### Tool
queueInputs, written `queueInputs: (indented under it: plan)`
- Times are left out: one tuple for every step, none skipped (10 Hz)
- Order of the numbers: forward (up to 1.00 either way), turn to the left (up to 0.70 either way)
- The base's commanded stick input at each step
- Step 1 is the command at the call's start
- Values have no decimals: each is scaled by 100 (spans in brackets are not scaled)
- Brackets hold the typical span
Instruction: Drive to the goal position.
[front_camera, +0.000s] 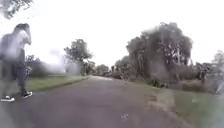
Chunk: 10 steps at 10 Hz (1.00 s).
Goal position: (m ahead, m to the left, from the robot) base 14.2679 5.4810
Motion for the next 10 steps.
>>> queueInputs:
  plan:
    - [85, 0]
    - [85, 0]
    - [85, 0]
    - [85, 0]
    - [85, 0]
    - [85, 0]
    - [85, 0]
    - [85, 0]
    - [85, 0]
    - [85, 0]
